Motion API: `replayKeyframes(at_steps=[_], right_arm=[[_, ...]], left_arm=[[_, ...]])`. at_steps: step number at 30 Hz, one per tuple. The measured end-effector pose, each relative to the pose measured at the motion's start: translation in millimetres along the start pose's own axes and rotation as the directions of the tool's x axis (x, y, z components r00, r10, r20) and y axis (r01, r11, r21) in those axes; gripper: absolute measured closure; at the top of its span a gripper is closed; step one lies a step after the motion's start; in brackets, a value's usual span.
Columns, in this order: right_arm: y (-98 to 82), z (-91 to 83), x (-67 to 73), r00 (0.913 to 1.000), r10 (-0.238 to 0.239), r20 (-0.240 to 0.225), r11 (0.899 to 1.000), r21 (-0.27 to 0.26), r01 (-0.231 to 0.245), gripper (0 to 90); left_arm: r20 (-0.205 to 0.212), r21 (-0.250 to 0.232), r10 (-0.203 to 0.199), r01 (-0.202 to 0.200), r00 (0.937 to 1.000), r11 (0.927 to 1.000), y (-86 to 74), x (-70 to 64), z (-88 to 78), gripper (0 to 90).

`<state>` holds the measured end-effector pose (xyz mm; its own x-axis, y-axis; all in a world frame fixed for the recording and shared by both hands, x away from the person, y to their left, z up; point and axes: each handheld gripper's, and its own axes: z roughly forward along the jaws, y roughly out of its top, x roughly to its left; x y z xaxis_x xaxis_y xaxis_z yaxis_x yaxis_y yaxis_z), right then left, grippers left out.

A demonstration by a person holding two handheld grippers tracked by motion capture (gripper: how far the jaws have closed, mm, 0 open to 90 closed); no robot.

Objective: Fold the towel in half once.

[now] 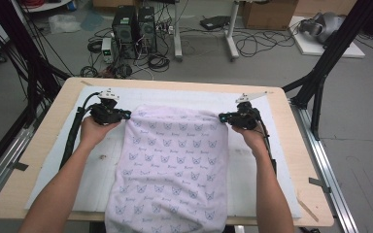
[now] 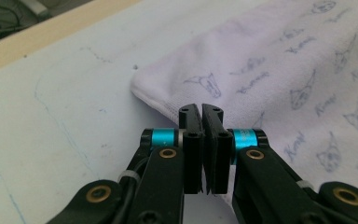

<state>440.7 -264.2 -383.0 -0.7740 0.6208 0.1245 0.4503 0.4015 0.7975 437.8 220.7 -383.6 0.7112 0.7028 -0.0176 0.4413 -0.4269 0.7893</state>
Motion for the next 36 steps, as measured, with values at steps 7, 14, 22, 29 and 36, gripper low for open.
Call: replayKeyframes(at_steps=[7,14,22,29,36], right_arm=[[-16.9,-30.3,39.4,0.9962,-0.055,-0.068,0.998,0.006,0.055,86.8],[-61.2,-44.1,83.0,0.9888,-0.081,-0.125,0.996,0.028,0.086,86.6],[-86.9,-38.4,100.9,0.9851,-0.120,-0.123,0.983,0.126,0.135,69.4],[-63.9,-42.4,82.0,0.9953,-0.072,-0.065,0.996,0.044,0.075,59.1],[-54.2,-6.3,53.9,0.9993,-0.013,-0.034,0.996,0.089,0.016,48.7]], left_arm=[[0.110,-0.050,0.044,-0.039,0.9930,0.9980,-25.9,-32.3,-35.7,86.6],[0.151,-0.014,0.078,-0.076,0.9854,0.9970,-76.7,-64.1,-55.9,86.6],[0.175,-0.004,0.049,-0.049,0.9834,0.9988,-94.3,-71.1,-63.4,66.3],[0.126,-0.051,0.016,-0.010,0.9918,0.9987,-66.1,-53.8,-49.7,62.8],[0.072,0.008,-0.025,0.024,0.9971,0.9997,-59.5,-39.8,-9.4,59.2]])
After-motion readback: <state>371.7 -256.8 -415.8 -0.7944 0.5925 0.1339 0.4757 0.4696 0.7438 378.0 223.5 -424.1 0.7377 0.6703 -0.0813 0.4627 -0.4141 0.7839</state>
